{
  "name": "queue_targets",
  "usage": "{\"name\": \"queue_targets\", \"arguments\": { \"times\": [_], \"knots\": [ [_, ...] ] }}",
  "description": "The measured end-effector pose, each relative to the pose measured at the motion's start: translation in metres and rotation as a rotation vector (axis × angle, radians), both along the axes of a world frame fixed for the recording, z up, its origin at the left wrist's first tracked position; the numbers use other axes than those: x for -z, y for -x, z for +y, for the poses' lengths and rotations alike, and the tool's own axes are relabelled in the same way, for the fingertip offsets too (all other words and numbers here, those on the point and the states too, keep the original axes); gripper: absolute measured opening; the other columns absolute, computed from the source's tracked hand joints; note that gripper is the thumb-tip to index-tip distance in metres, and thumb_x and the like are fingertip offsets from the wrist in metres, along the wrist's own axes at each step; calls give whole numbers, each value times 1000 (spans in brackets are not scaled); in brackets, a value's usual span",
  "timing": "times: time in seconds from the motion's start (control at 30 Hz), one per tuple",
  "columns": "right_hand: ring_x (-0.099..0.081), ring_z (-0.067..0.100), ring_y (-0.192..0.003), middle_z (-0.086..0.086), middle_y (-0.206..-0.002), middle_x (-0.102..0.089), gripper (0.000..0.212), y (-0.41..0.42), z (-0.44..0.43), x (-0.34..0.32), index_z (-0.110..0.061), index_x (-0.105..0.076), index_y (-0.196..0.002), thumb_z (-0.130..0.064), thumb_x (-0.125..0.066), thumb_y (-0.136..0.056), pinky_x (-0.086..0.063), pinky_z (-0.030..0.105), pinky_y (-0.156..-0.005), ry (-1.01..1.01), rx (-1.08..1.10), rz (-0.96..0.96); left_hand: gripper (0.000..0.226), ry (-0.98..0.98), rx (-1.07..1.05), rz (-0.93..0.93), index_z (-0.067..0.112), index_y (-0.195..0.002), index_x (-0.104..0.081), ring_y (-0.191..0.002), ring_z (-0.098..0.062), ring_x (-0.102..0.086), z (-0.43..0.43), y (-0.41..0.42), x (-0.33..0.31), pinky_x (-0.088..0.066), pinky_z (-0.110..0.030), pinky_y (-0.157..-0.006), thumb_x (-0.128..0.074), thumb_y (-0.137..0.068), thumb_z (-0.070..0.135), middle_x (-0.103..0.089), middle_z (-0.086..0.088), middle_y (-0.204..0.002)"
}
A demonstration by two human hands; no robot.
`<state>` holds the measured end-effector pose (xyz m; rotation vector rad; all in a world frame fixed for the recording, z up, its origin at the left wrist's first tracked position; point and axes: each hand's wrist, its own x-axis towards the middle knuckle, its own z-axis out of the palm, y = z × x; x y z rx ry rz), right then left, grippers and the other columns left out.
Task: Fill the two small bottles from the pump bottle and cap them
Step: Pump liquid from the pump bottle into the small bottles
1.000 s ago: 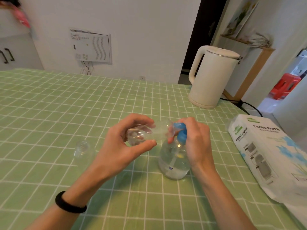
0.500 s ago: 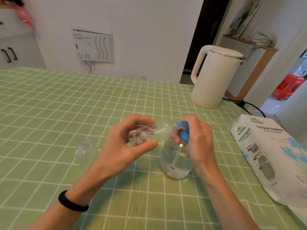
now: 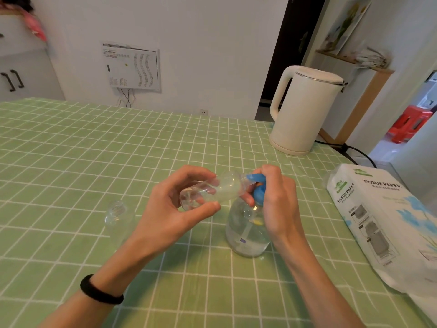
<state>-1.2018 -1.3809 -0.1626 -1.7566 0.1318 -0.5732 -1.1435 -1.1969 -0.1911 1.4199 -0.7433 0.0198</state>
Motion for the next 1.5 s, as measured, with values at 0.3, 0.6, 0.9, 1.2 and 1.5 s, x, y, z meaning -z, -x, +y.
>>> {"name": "queue_targets", "arguments": {
  "times": [0.3, 0.6, 0.9, 1.2, 1.5],
  "knots": [
    [-46, 17, -57, 16, -58, -51, 38, 1, 0, 0, -9, -52, -70, -27, -38, -100, -42, 41, -61, -12, -5, -20, 42, -11, 3, -9, 21, -116, -71, -107, -23, -76, 0, 1, 0, -63, -37, -91, -85, -76, 24, -77, -1, -116],
    [-47, 14, -53, 17, -62, -51, 31, -1, 0, -2, -5, -50, -81, -9, -36, -108, -42, 33, -58, -26, 15, -29, 42, -13, -1, -27, 27, -117, -71, -105, -24, -76, 1, -2, 2, -64, -38, -88, -85, -78, 23, -77, -1, -117],
    [-49, 17, -56, 1, -59, -51, 32, 0, 1, -1, -7, -51, -83, -25, -38, -106, -44, 34, -61, 0, 8, -28, 42, -1, -4, -15, 30, -116, -72, -106, -21, -76, 1, -1, 1, -63, -31, -87, -86, -76, 26, -78, 1, -117],
    [-48, 14, -53, 11, -63, -50, 24, 0, 2, -2, -4, -56, -96, -19, -38, -98, -42, 30, -55, -54, 4, -45, 41, -10, -2, -24, 28, -115, -72, -106, -22, -76, 2, -3, 3, -64, -34, -86, -86, -77, 23, -78, 2, -115],
    [-50, 16, -55, 4, -65, -50, 31, -1, 2, -1, -4, -53, -85, -26, -41, -102, -45, 30, -60, -62, 11, -39, 42, 0, 2, -9, 22, -117, -72, -107, -24, -76, 3, -4, 6, -64, -42, -90, -86, -77, 23, -78, -3, -117]
  ]
}}
